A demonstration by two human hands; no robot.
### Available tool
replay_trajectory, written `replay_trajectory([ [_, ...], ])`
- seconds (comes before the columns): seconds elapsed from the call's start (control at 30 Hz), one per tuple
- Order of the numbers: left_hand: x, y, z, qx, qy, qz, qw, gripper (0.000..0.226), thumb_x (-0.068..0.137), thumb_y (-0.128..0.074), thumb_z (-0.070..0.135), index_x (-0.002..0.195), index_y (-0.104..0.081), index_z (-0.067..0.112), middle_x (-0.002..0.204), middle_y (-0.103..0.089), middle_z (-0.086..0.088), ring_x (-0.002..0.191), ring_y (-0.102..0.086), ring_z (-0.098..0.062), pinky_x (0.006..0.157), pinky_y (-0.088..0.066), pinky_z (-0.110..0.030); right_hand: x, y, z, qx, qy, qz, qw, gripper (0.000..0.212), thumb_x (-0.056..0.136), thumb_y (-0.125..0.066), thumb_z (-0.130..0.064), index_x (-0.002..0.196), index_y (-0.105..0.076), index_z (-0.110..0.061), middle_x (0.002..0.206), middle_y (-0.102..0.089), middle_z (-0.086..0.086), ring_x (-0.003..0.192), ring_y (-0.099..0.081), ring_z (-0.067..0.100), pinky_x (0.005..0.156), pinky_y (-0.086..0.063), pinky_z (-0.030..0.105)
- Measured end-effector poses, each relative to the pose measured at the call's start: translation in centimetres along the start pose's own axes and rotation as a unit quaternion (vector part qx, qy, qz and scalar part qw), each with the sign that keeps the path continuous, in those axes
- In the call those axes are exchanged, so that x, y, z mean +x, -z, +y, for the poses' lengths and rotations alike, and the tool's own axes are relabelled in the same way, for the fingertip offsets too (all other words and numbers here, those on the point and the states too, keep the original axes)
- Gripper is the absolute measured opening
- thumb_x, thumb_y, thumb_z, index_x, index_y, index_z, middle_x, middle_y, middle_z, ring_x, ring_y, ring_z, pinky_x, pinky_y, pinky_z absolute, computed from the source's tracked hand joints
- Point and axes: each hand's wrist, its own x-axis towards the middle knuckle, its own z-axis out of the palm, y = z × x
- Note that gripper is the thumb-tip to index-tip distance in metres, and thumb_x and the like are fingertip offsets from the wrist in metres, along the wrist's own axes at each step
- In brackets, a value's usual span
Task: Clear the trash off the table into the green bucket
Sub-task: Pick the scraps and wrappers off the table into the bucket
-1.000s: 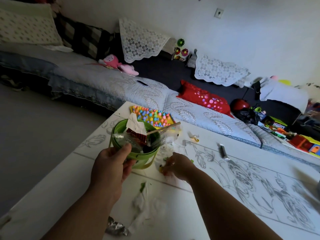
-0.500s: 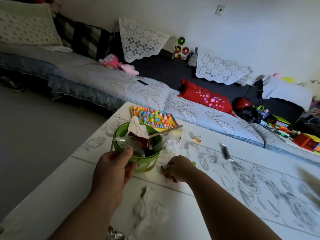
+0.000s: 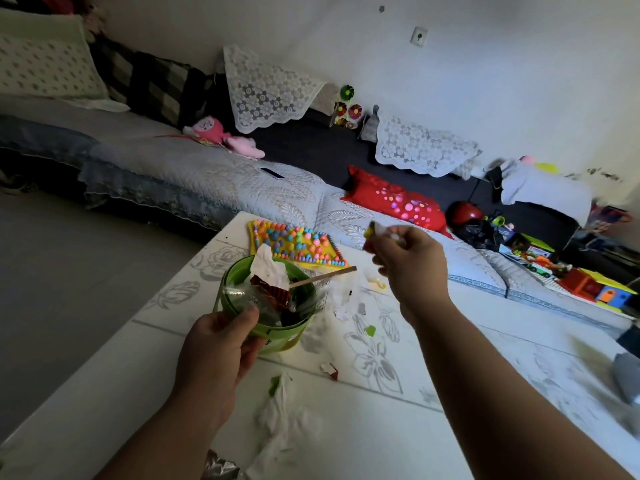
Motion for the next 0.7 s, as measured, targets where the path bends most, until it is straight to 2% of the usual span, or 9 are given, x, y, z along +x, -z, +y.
replay_trajectory([
  [0.07,-0.2,0.0,0.0,-0.002,-0.002,-0.002,1.000,0.023,0.083,-0.069,0.024,0.100,-0.063,0.009,0.090,-0.069,-0.007,0.076,-0.066,-0.017,0.056,-0.051,-0.022,-0.2,-1.3,-2.3,-0.018,0.051,-0.071,0.996,0.018,0.084,-0.069,-0.020,0.068,-0.060,-0.023,0.067,-0.070,-0.003,0.051,-0.059,0.002,0.053,-0.048,0.019],
  [0.13,-0.3,-0.2,0.2,-0.004,0.000,-0.005,1.000,0.024,0.084,-0.069,0.023,0.101,-0.062,0.008,0.091,-0.070,-0.007,0.077,-0.066,-0.018,0.059,-0.051,-0.023,-0.1,-3.0,-3.5,-0.110,0.094,-0.147,0.978,0.017,0.083,-0.071,-0.024,0.069,-0.061,-0.023,0.072,-0.073,0.000,0.061,-0.065,0.010,0.061,-0.053,0.027],
  [0.2,-0.3,-0.4,0.3,-0.008,0.004,-0.009,1.000,0.023,0.084,-0.068,0.023,0.101,-0.062,0.008,0.092,-0.070,-0.007,0.079,-0.066,-0.018,0.057,-0.051,-0.022,0.1,-4.8,-3.9,-0.249,0.138,-0.209,0.936,0.010,0.083,-0.070,-0.030,0.078,-0.064,-0.024,0.081,-0.074,0.001,0.076,-0.067,0.017,0.068,-0.054,0.031],
  [0.27,-0.3,-0.3,0.4,-0.013,0.008,-0.009,1.000,0.022,0.085,-0.068,0.022,0.101,-0.062,0.008,0.092,-0.070,-0.007,0.079,-0.066,-0.017,0.055,-0.052,-0.020,0.1,-6.4,-3.5,-0.373,0.164,-0.254,0.877,0.009,0.086,-0.065,-0.030,0.092,-0.066,-0.023,0.095,-0.071,0.004,0.091,-0.064,0.023,0.072,-0.051,0.031],
  [0.33,-0.3,-0.2,0.4,-0.014,0.011,-0.009,1.000,0.023,0.085,-0.068,0.022,0.101,-0.063,0.007,0.093,-0.070,-0.008,0.079,-0.066,-0.017,0.055,-0.052,-0.020,0.0,-7.5,-3.0,-0.439,0.156,-0.285,0.838,0.015,0.089,-0.061,-0.027,0.102,-0.065,-0.023,0.107,-0.066,0.006,0.101,-0.060,0.026,0.073,-0.046,0.029],
  [0.4,-0.3,-0.3,0.5,-0.016,0.013,-0.008,1.000,0.023,0.085,-0.068,0.023,0.100,-0.063,0.007,0.093,-0.070,-0.009,0.078,-0.066,-0.017,0.053,-0.052,-0.019,-0.1,-7.9,-2.6,-0.464,0.137,-0.311,0.818,0.021,0.089,-0.059,-0.022,0.109,-0.065,-0.019,0.113,-0.065,0.007,0.106,-0.060,0.026,0.082,-0.050,0.032],
  [0.47,-0.3,-0.3,0.6,-0.023,0.014,-0.009,1.000,0.020,0.084,-0.068,0.022,0.097,-0.063,0.007,0.092,-0.070,-0.009,0.078,-0.066,-0.017,0.052,-0.053,-0.018,0.2,-8.0,-2.6,-0.472,0.131,-0.324,0.809,0.028,0.087,-0.062,-0.022,0.114,-0.065,-0.020,0.115,-0.065,0.006,0.108,-0.060,0.025,0.086,-0.050,0.031],
  [0.57,-0.2,-0.3,0.6,-0.029,0.015,-0.006,0.999,0.017,0.084,-0.068,0.021,0.094,-0.063,0.008,0.090,-0.069,-0.008,0.078,-0.066,-0.018,0.054,-0.054,-0.019,0.3,-7.9,-2.7,-0.471,0.142,-0.313,0.813,0.039,0.081,-0.069,-0.026,0.120,-0.063,-0.028,0.118,-0.065,0.001,0.109,-0.059,0.021,0.078,-0.041,0.024],
  [0.7,-0.1,-0.4,0.7,-0.042,0.016,0.006,0.999,0.016,0.084,-0.068,0.020,0.093,-0.062,0.009,0.089,-0.069,-0.007,0.079,-0.066,-0.018,0.053,-0.053,-0.018,0.8,-7.3,-3.0,-0.410,0.123,-0.278,0.860,0.029,0.080,-0.071,-0.033,0.108,-0.070,-0.029,0.107,-0.070,-0.002,0.093,-0.063,0.017,0.074,-0.043,0.022],
])
